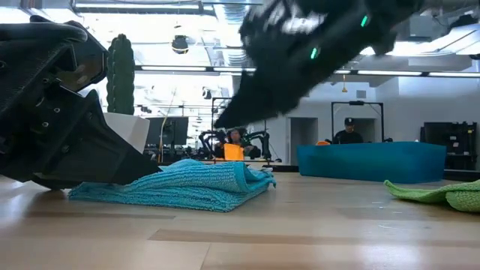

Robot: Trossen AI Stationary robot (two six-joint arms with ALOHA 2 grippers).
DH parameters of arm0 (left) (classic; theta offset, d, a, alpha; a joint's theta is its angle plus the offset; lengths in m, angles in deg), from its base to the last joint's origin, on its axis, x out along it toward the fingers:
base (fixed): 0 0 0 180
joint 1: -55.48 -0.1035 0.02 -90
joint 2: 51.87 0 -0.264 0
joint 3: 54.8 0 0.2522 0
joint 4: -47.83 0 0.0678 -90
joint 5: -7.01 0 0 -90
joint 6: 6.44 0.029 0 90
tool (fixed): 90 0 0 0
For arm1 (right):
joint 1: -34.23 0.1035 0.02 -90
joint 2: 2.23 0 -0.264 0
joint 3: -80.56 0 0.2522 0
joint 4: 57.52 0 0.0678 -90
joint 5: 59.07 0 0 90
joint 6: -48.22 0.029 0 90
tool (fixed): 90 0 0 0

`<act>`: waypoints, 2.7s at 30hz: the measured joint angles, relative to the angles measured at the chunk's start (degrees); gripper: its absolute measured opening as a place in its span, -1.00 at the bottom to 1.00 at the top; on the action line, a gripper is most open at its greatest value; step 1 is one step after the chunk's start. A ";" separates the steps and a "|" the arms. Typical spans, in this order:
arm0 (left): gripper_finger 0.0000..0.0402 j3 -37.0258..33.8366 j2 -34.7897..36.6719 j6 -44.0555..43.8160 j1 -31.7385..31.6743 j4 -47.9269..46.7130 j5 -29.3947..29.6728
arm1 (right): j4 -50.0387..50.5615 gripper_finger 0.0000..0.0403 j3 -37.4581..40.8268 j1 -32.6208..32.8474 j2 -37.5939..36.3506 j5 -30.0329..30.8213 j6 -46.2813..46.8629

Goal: Fold microfiber towels
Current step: Fold the blue microfiber cloth, then put the blue microfiber cloth into the blue bin

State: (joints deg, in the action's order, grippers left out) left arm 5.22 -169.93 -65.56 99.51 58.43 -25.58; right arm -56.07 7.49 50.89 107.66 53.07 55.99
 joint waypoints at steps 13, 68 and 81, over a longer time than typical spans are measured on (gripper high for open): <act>-0.41 0.00 -0.02 0.15 0.02 -0.22 0.01 | -3.58 0.00 -0.75 -0.62 11.64 -2.53 5.73; -0.41 -0.02 29.09 15.93 5.70 -16.48 3.52 | 23.33 -0.89 32.80 -36.32 -54.90 9.92 29.29; -0.41 -0.02 29.09 15.78 5.69 -17.31 4.90 | 28.46 -0.89 37.66 -34.11 -54.61 18.24 46.40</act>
State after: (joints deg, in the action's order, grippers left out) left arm 5.20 -140.84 -49.77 105.20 41.11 -20.68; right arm -27.61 45.15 16.78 53.06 71.32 102.38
